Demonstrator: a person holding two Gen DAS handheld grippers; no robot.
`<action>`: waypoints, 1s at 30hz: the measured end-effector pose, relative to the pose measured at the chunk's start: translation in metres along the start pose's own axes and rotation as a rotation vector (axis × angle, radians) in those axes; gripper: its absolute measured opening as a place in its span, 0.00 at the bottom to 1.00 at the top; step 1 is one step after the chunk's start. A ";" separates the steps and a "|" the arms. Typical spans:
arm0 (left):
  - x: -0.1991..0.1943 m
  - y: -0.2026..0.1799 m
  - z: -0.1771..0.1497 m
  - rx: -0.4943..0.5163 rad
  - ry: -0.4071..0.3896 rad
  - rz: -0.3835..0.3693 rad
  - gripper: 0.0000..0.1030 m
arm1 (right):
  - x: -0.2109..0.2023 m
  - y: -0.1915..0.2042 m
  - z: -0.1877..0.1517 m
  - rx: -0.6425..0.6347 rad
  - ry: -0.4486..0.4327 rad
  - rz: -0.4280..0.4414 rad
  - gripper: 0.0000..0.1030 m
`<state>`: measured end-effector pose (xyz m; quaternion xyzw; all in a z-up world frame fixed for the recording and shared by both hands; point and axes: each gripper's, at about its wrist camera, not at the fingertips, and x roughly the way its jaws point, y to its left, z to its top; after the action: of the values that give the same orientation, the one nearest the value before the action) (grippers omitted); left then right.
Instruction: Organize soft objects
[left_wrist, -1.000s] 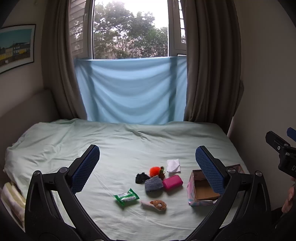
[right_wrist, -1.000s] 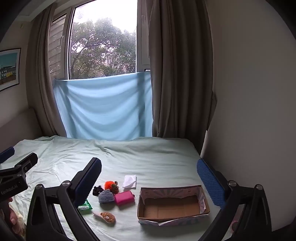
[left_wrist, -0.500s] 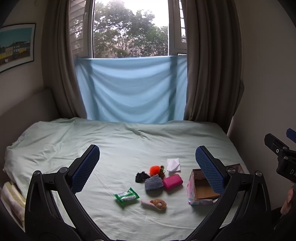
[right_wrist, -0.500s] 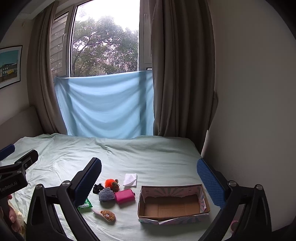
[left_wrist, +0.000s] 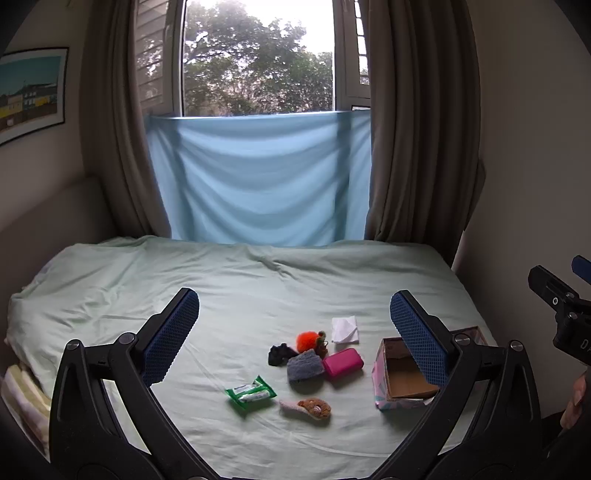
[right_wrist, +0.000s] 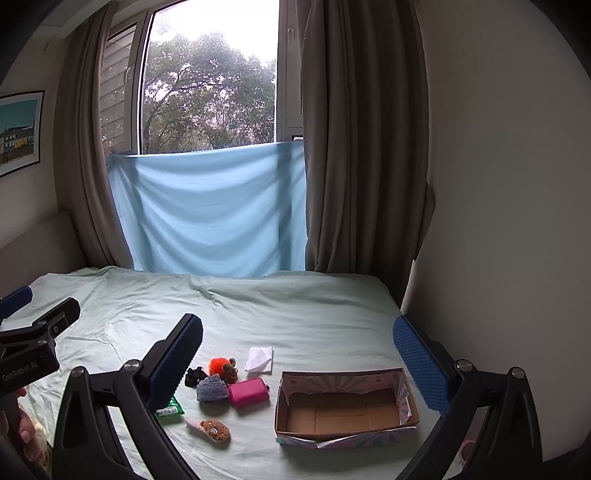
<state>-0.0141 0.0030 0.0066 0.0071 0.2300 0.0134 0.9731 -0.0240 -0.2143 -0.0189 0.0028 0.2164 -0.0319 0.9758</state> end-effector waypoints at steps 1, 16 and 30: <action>0.000 0.000 0.001 0.002 0.000 0.001 1.00 | 0.000 -0.001 0.000 0.001 0.000 0.000 1.00; 0.008 -0.001 -0.001 0.000 0.009 0.011 1.00 | 0.007 0.002 0.000 -0.002 0.009 0.014 1.00; 0.017 -0.003 -0.001 -0.004 0.024 0.010 1.00 | 0.012 0.004 0.001 0.004 0.011 0.016 1.00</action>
<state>0.0011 0.0001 -0.0024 0.0061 0.2417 0.0190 0.9702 -0.0125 -0.2107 -0.0229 0.0066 0.2216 -0.0243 0.9748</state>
